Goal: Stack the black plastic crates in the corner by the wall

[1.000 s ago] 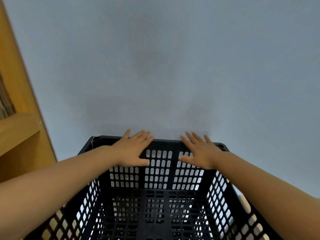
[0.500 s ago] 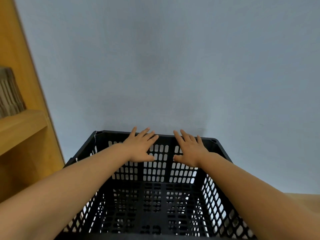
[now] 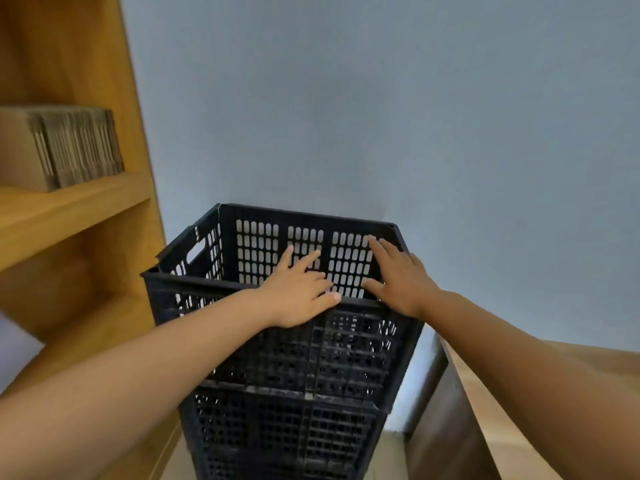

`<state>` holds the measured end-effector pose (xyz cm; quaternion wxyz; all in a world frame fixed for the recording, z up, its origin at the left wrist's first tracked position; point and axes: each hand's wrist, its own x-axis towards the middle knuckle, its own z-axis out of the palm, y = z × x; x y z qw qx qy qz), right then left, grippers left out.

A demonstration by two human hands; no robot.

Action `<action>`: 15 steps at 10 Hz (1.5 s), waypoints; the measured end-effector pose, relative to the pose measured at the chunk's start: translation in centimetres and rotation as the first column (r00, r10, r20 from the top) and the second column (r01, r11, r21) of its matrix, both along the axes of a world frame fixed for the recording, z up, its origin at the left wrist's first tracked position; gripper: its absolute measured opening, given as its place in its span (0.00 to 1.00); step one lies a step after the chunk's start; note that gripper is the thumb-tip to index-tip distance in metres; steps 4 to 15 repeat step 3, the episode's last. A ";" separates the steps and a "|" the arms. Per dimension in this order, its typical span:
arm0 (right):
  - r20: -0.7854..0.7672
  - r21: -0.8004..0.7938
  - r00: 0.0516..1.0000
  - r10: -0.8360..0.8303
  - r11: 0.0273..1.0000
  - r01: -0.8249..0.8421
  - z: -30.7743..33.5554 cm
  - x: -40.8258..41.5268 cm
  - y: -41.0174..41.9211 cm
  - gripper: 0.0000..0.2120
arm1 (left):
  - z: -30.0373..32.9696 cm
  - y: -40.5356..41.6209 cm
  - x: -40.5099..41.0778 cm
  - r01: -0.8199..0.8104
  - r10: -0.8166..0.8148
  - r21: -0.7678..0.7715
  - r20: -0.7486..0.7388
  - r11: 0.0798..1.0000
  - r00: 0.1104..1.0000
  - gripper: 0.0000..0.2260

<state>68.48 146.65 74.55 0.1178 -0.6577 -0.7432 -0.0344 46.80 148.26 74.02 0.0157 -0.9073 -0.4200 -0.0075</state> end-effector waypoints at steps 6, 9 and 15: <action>0.008 -0.058 0.996 -0.086 0.995 0.087 -3.3 2.8 -11.8 0.36 | -2.4 -5.6 0.6 -0.213 0.222 0.106 -0.082 0.971 0.972 0.32; 0.008 -0.058 0.996 -0.086 0.995 0.087 -3.3 2.8 -11.8 0.36 | -2.4 -5.6 0.6 -0.213 0.222 0.106 -0.082 0.971 0.972 0.32; 0.008 -0.058 0.996 -0.086 0.995 0.087 -3.3 2.8 -11.8 0.36 | -2.4 -5.6 0.6 -0.213 0.222 0.106 -0.082 0.971 0.972 0.32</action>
